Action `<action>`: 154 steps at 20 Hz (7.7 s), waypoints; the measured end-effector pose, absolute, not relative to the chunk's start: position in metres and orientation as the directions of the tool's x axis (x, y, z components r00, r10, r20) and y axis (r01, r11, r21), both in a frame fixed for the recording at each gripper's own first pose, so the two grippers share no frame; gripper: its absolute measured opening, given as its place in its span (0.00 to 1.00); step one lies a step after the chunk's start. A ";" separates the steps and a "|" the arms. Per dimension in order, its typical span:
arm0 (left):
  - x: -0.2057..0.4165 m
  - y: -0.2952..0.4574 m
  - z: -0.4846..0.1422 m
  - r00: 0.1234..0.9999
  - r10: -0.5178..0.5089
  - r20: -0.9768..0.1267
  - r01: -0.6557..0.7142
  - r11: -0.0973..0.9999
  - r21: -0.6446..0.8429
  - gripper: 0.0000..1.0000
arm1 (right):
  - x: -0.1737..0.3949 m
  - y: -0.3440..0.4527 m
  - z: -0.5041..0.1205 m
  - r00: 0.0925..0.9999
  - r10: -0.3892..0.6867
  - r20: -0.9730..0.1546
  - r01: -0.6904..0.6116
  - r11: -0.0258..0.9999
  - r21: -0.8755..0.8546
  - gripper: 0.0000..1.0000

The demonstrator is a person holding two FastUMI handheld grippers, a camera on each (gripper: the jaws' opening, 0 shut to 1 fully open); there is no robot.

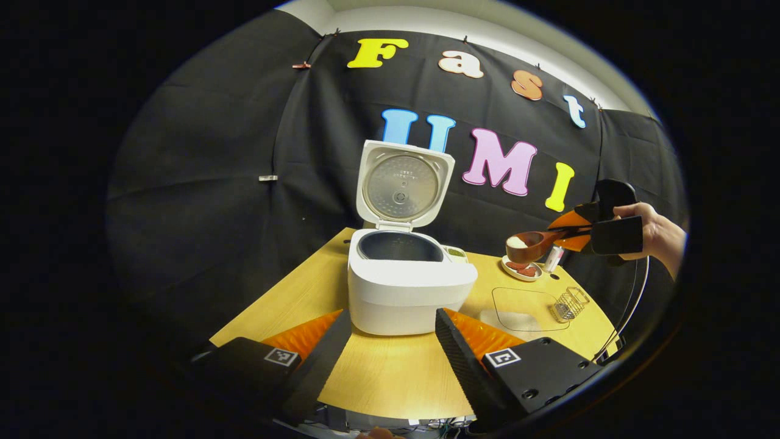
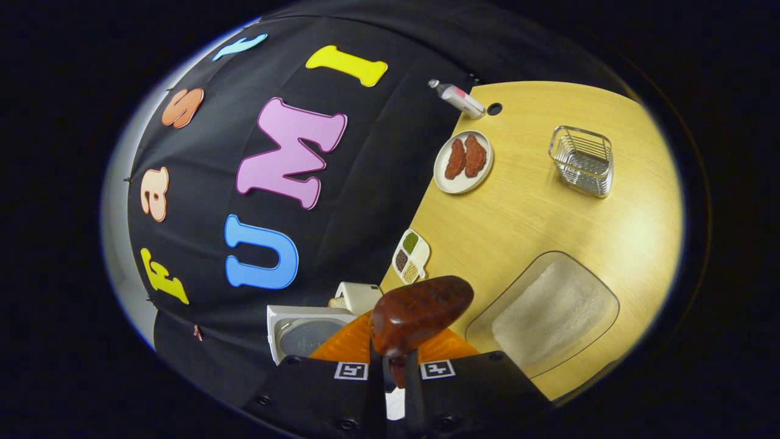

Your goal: Close the left gripper, press the button to open the rice cooker; take a wooden spoon from the chopstick holder with the right hand, scoop a spoonful of rice and pour it into the rice cooker, then put the wooden spoon back into the chopstick holder.

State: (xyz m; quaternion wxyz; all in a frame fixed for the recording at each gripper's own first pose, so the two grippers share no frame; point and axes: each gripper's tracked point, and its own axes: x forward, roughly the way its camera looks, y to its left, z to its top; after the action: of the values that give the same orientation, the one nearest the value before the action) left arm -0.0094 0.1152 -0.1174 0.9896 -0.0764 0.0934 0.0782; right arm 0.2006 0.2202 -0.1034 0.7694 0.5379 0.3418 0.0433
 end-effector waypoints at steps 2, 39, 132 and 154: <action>-0.013 0.122 -0.117 0.966 0.163 -0.200 -0.194 0.970 -0.144 0.95 | 0.205 0.243 -0.094 0.757 0.459 -0.465 0.284 0.410 0.867 0.17; -0.024 0.188 -0.158 0.921 0.289 -0.260 -0.355 0.898 -0.260 0.95 | 0.197 0.520 -0.103 0.695 0.639 -0.329 -0.636 0.760 0.132 0.16; 0.136 0.030 0.041 0.970 0.229 -0.077 -0.235 0.969 -0.079 0.95 | 0.190 -0.148 -0.249 0.773 -0.001 -0.635 0.233 0.931 0.282 0.99; 0.321 0.183 0.238 0.935 0.310 0.172 -0.311 0.950 -0.021 0.94 | 0.124 -0.180 -0.225 0.775 -0.159 -0.612 0.334 0.925 0.181 0.99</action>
State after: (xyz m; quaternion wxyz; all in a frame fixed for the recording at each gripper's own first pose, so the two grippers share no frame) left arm 0.3212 0.1829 0.2381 0.9836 0.0035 -0.0869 0.1579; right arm 0.1242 -0.1798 -0.2248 0.9313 0.1412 0.3086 -0.1323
